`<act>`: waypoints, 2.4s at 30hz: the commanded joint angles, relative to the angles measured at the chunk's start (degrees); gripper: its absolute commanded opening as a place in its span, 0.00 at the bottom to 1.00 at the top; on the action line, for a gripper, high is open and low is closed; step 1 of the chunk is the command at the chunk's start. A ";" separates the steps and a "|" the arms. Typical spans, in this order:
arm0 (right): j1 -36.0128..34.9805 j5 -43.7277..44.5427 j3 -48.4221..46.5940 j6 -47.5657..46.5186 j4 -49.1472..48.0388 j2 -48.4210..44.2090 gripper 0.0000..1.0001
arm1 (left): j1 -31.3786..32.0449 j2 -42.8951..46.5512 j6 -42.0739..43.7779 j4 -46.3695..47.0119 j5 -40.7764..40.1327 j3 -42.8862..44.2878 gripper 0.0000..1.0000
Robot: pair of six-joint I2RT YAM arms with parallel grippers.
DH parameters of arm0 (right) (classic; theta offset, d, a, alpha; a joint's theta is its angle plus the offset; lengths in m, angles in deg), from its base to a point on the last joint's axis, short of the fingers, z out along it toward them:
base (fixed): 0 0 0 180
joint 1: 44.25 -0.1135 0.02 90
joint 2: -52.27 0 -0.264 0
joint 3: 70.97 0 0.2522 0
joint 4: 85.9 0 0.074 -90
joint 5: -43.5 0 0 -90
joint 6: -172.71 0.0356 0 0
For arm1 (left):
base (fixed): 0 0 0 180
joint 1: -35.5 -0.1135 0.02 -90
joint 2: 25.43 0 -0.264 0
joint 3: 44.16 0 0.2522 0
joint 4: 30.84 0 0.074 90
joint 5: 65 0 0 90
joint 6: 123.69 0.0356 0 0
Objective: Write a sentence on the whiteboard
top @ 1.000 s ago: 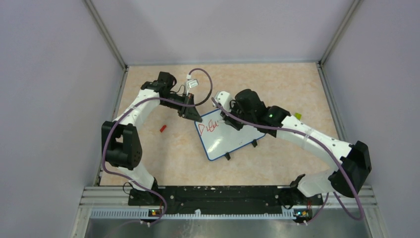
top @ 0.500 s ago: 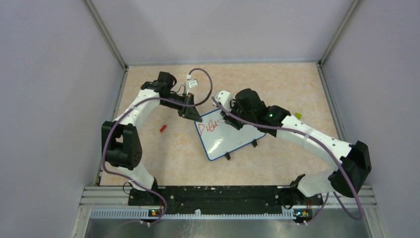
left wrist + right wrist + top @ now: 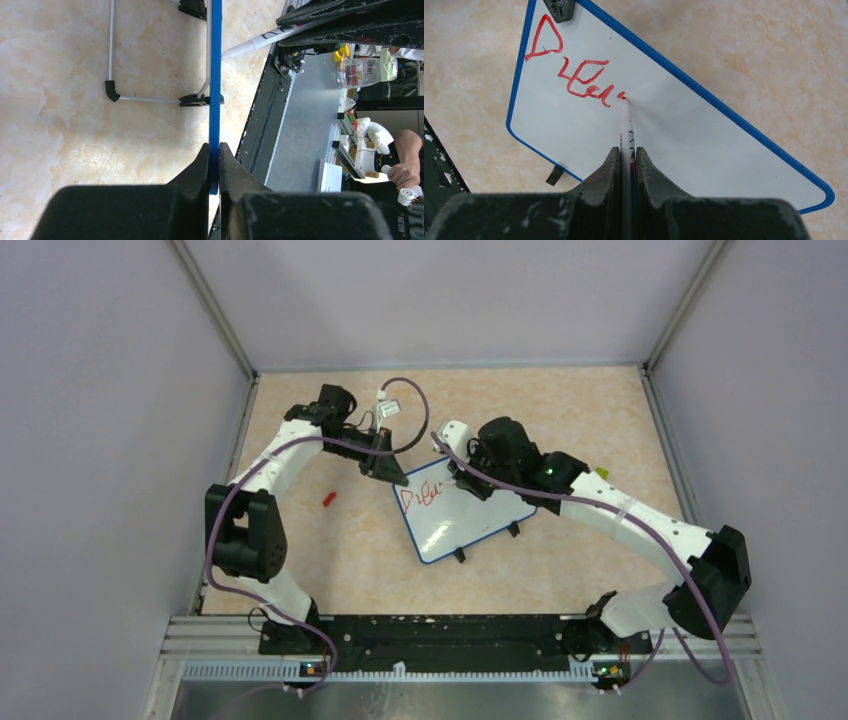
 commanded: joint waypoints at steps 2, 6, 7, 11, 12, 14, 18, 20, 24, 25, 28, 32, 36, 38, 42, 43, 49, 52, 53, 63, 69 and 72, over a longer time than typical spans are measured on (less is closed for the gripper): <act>0.98 -0.22 1.40 0.08 -0.99 -2.26 0.00 | 0.65 0.83 -0.06 -0.43 0.87 -0.32 0.00; 0.23 -0.59 2.01 0.12 -0.51 -2.44 0.00 | 0.65 0.85 -0.06 -0.41 0.75 -0.45 0.00; 0.02 -0.63 2.03 0.10 -0.50 -2.43 0.00 | 0.65 0.85 -0.03 -0.44 0.68 -0.43 0.00; -0.46 -0.76 2.19 0.26 -0.68 -2.43 0.00 | 0.65 0.85 -0.06 -0.46 0.72 -0.42 0.00; -0.47 -0.72 1.91 0.18 -0.74 -2.39 0.00 | 0.65 0.90 -0.03 -0.42 0.67 -0.42 0.00; -0.42 -0.35 1.02 0.19 -0.88 -2.23 0.00 | 0.65 0.89 -0.10 -0.45 0.71 -0.41 0.00; 0.32 0.87 -2.10 0.25 -1.45 -1.36 0.00 | 0.65 0.80 -0.14 -0.42 0.80 -0.22 0.00; 0.88 1.28 -3.21 0.19 -1.63 -0.81 0.00 | 0.65 0.96 -0.16 -0.43 0.73 -0.34 0.00; 1.47 1.64 -3.67 -0.18 -2.02 -0.27 0.00 | 0.65 1.10 -0.10 -0.43 0.67 -0.47 0.00; 1.55 1.79 -3.57 -0.19 -2.12 -0.16 0.00 | 0.65 1.11 -0.06 -0.39 0.71 -0.42 0.00; 1.65 1.88 -2.89 -0.27 -1.81 -0.30 0.00 | 0.65 1.12 -0.06 -0.39 0.78 -0.49 0.00; 1.65 2.08 -1.01 -0.61 -0.98 -1.33 0.00 | 0.65 0.99 -0.07 -0.39 0.85 -0.55 0.00; 1.65 2.44 1.20 -0.80 -0.23 -2.47 0.00 | 0.65 0.86 -0.06 -0.37 0.97 -0.46 0.00; 1.65 2.15 2.15 -0.72 -0.11 -2.97 0.00 | 0.65 0.86 -0.06 -0.35 0.91 -0.49 0.00; 1.59 0.47 3.71 -0.01 0.18 -3.30 0.00 | 0.65 0.95 0.00 -0.32 0.72 -0.72 0.00; 1.50 0.02 4.01 0.19 0.18 -3.44 0.00 | 0.65 0.93 -0.02 -0.25 0.71 -0.68 0.00; 1.30 -1.04 2.85 1.00 0.42 -4.30 0.00 | 0.65 1.11 0.19 -0.27 0.70 -0.81 0.00; 2.87 -1.82 0.37 1.83 0.98 -4.67 0.00 | 0.65 1.19 0.19 -0.29 0.78 -0.82 0.00; 3.53 -2.27 -0.37 2.05 1.09 -4.86 0.00 | 0.65 1.26 0.27 -0.26 0.76 -0.84 0.00; 4.82 -0.82 -1.81 2.01 -0.16 -3.33 0.00 | 0.65 1.25 0.29 -0.10 1.13 -0.87 0.00; 4.80 -1.27 -2.35 1.52 -0.94 -1.56 0.00 | 0.65 1.37 0.38 -0.15 1.04 -0.86 0.00; 4.81 -1.78 -2.43 1.31 -1.40 -0.89 0.00 | 0.65 1.50 0.38 -0.18 1.01 -1.01 0.00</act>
